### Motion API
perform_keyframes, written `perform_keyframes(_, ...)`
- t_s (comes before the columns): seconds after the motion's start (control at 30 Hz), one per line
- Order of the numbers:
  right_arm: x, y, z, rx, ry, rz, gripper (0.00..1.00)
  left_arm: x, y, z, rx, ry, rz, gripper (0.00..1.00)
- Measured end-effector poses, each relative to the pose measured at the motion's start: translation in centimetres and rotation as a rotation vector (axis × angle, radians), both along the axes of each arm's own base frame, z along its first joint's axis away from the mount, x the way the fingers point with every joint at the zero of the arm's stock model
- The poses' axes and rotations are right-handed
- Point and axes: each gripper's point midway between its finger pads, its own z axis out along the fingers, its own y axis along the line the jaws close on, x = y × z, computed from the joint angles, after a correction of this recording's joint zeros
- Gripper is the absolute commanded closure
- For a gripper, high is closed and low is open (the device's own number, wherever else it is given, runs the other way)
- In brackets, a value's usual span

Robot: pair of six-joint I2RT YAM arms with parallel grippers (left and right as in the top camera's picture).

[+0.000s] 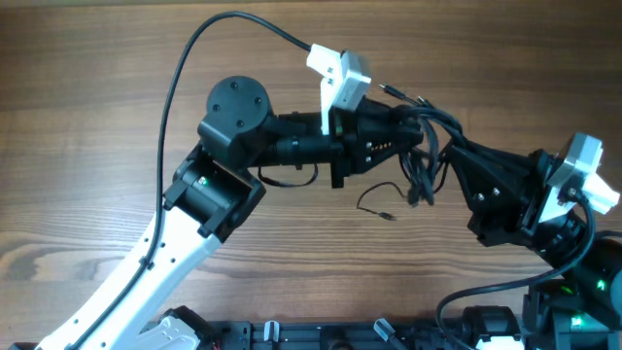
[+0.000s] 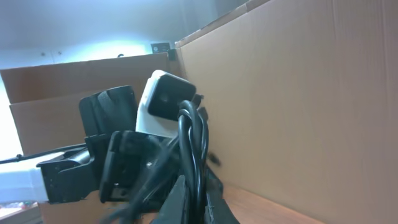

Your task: Untangle cables

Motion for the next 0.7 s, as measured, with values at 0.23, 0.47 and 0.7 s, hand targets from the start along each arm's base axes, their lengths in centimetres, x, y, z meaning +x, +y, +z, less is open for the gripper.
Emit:
perform_keyframes(0.23, 2.7, 0.1, -3.3, -0.020, 0.172, 0.001, 0.29, 2.4, 1.6, -1.2, 0.041, 0.011, 0.072, 0.96)
perform_keyframes(0.47, 3.5, -0.2, -4.9, -0.117, 0.136, -0.063, 0.35, 6.8, 4.9, -5.0, 0.152, 0.146, 0.252, 0.96)
perform_keyframes(0.7, 4.8, -1.2, -6.7, -0.204, 0.133, -0.168, 0.39, 4.8, 2.5, -6.5, 0.234, -0.006, 0.206, 0.96)
